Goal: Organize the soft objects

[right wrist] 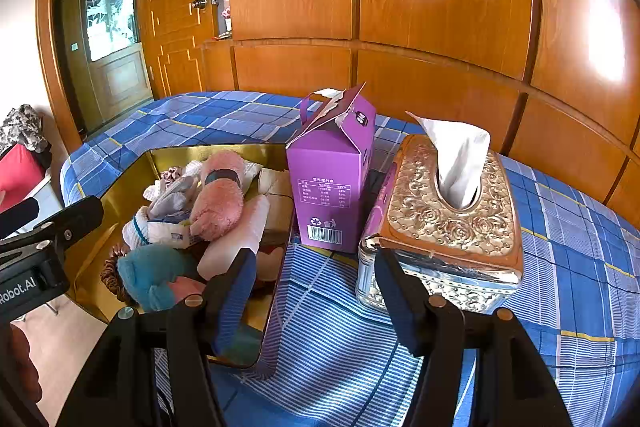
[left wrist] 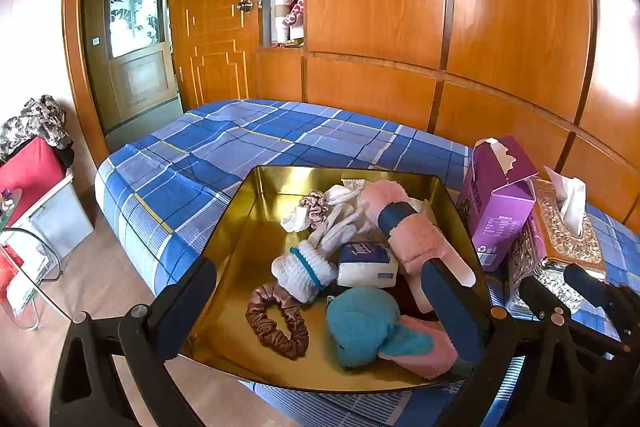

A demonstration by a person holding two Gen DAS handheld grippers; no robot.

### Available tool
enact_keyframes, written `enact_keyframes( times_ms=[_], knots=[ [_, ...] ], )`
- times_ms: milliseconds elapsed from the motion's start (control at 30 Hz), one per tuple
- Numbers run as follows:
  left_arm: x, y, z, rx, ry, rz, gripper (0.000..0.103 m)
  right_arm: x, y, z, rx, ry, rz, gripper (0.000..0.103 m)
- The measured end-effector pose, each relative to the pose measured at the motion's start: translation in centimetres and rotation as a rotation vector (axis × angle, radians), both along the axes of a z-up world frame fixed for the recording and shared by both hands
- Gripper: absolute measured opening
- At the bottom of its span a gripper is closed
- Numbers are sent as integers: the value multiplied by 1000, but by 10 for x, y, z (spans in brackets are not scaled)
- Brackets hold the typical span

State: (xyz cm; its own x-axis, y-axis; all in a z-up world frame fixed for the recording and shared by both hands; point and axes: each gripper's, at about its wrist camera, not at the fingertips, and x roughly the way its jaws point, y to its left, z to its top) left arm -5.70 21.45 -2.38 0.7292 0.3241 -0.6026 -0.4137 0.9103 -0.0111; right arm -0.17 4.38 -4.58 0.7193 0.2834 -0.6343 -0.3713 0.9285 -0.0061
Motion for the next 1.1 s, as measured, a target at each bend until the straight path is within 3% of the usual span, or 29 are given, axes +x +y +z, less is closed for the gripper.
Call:
enact_keyframes(
  times_ms=[900,1100],
  knots=[
    [3,-4,-5,1,25,-2,103,0,1,-2,-7,-7,-3,62],
    [0,-4,-5,1,-2,-8,103,0,1,-3,-11,-4,-5,62]
  ],
)
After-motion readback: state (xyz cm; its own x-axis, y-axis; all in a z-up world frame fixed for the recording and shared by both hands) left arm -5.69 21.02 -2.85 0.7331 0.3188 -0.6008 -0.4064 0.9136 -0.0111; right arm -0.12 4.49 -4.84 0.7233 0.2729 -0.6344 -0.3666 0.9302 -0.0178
